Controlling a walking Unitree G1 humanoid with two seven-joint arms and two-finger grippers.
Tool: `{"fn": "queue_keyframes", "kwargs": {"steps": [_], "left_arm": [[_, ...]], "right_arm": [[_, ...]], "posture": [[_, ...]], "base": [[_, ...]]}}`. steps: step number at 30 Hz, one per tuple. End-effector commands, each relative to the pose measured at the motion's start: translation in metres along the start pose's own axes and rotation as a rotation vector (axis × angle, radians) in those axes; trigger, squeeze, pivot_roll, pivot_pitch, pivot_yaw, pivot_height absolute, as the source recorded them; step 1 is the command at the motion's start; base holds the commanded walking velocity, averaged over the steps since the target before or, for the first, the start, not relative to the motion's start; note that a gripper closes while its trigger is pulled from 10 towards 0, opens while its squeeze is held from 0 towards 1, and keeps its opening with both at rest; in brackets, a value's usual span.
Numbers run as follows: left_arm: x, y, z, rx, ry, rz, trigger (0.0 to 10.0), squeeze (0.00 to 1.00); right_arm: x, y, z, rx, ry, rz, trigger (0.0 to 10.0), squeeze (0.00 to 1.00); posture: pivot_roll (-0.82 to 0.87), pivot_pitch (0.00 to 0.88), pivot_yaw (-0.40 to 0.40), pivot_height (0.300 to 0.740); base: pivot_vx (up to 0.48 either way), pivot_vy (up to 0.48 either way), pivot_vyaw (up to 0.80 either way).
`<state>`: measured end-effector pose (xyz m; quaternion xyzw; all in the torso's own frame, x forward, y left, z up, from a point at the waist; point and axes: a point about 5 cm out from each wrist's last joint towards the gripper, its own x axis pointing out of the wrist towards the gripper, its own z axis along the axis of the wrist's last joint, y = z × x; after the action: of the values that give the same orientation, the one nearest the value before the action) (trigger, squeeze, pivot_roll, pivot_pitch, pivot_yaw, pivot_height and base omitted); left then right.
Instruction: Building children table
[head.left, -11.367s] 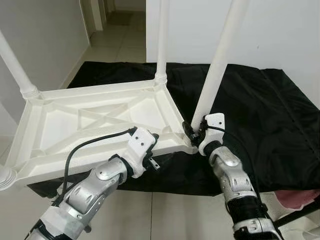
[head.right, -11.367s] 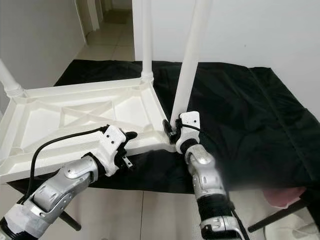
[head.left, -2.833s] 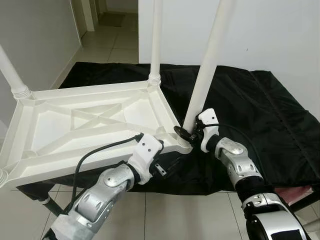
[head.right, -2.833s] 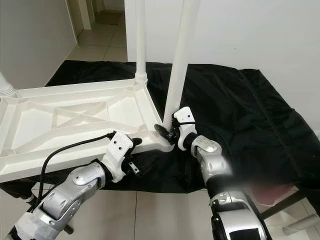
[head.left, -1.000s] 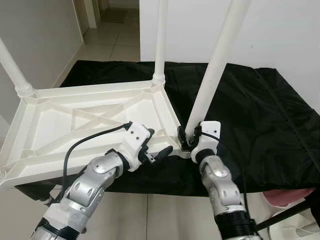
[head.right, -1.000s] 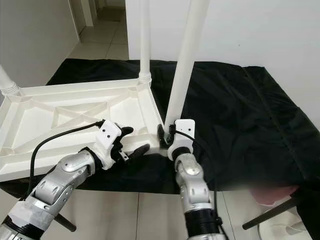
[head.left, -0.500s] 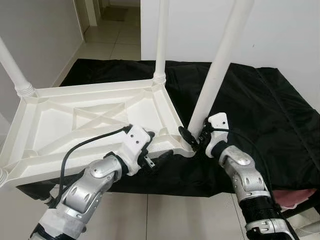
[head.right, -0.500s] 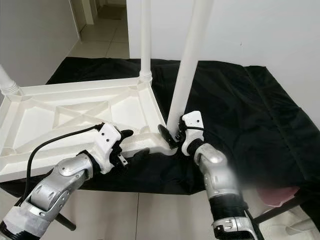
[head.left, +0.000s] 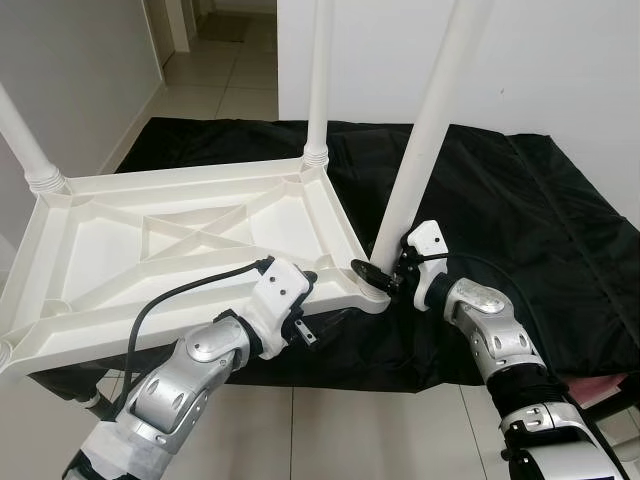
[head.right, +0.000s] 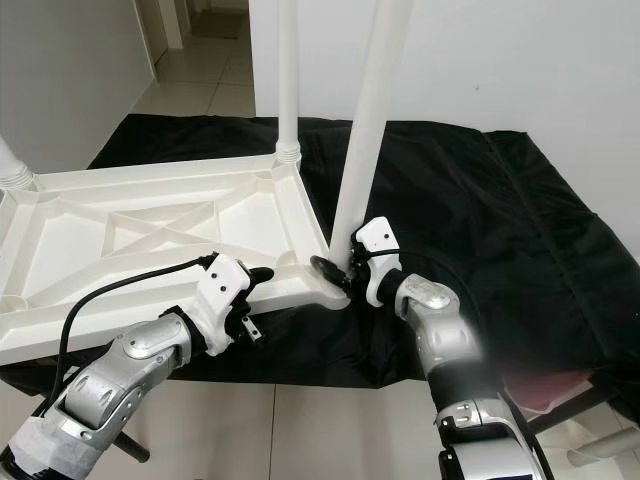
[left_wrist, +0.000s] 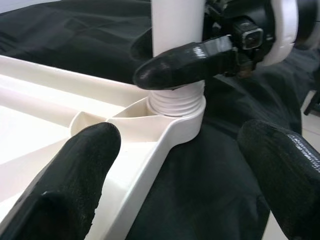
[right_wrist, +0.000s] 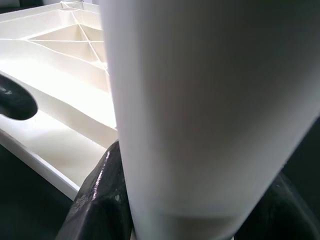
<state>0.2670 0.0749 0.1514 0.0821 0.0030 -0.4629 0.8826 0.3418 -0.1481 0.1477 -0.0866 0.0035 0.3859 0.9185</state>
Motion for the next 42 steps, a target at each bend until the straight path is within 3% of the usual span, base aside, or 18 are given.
{"fn": "queue_keyframes", "kwargs": {"steps": [1, 9, 10, 11, 14, 18, 22, 23, 31, 33, 35, 42], "left_arm": [[0.001, -0.007, 0.001, 0.013, 0.011, -0.094, 10.0, 0.00], [-0.001, -0.007, 0.001, 0.013, 0.015, -0.087, 10.0, 0.00], [-0.001, -0.006, 0.001, 0.013, 0.015, -0.086, 10.0, 0.00], [-0.001, -0.006, 0.001, 0.012, 0.016, -0.086, 10.0, 0.00], [-0.001, -0.006, 0.001, 0.012, 0.016, -0.086, 10.0, 0.00], [-0.002, -0.006, 0.001, 0.010, 0.018, -0.090, 10.0, 0.00], [-0.002, -0.006, 0.000, 0.010, 0.022, -0.091, 10.0, 0.00], [-0.003, -0.006, 0.001, 0.008, 0.023, -0.093, 10.0, 0.00], [-0.003, -0.006, 0.000, 0.006, 0.026, -0.096, 10.0, 0.00], [-0.003, -0.006, -0.001, 0.005, 0.027, -0.097, 10.0, 0.00], [-0.002, -0.006, 0.000, 0.004, 0.026, -0.098, 10.0, 0.00], [-0.002, -0.007, 0.000, 0.002, 0.027, -0.102, 10.0, 0.00]], "right_arm": [[0.000, 0.000, -0.005, 0.003, 0.025, 0.014, 0.0, 0.00], [-0.003, 0.000, -0.012, 0.042, 0.032, 0.009, 0.0, 0.00], [-0.003, -0.001, -0.013, 0.052, 0.029, -0.008, 4.4, 0.00], [-0.003, -0.001, -0.014, 0.067, 0.026, -0.038, 10.0, 0.00], [-0.003, -0.002, -0.014, 0.081, 0.023, -0.067, 10.0, 0.00], [0.000, 0.002, -0.010, 0.099, -0.007, -0.196, 10.0, 0.00], [0.003, 0.009, -0.009, 0.154, -0.021, -0.339, 10.0, 0.00], [0.003, 0.013, -0.009, 0.206, -0.025, -0.418, 10.0, 0.00], [0.004, 0.025, -0.009, 0.209, -0.028, -0.527, 10.0, 0.00], [0.003, 0.030, -0.008, 0.211, -0.022, -0.577, 10.0, 0.00], [0.006, 0.046, -0.007, 0.261, -0.033, -0.702, 10.0, 0.00], [0.005, 0.053, -0.004, 0.303, -0.048, -0.758, 10.0, 0.00]], "posture": [[0.04, 0.032, -0.044, 0.740], [0.04, 0.034, -0.044, 0.740], [0.04, 0.034, -0.044, 0.740], [0.04, 0.034, -0.042, 0.740], [0.04, 0.035, -0.041, 0.740], [0.04, 0.036, -0.037, 0.740], [0.03, 0.039, -0.034, 0.740], [0.04, 0.042, -0.033, 0.740], [0.03, 0.043, -0.032, 0.740], [0.03, 0.044, -0.032, 0.740], [0.03, 0.044, -0.035, 0.740], [0.03, 0.040, -0.037, 0.740]], "base": [[0.000, 0.000, 0.00], [0.000, 0.000, 0.00], [0.000, 0.000, 0.00], [0.000, 0.000, 0.00], [0.000, 0.000, 0.00], [0.000, 0.000, 0.00], [0.000, 0.000, 0.00], [0.000, 0.000, 0.00], [0.000, 0.000, 0.00], [0.000, 0.000, 0.00], [0.000, 0.000, 0.00], [0.000, 0.000, 0.00]]}}
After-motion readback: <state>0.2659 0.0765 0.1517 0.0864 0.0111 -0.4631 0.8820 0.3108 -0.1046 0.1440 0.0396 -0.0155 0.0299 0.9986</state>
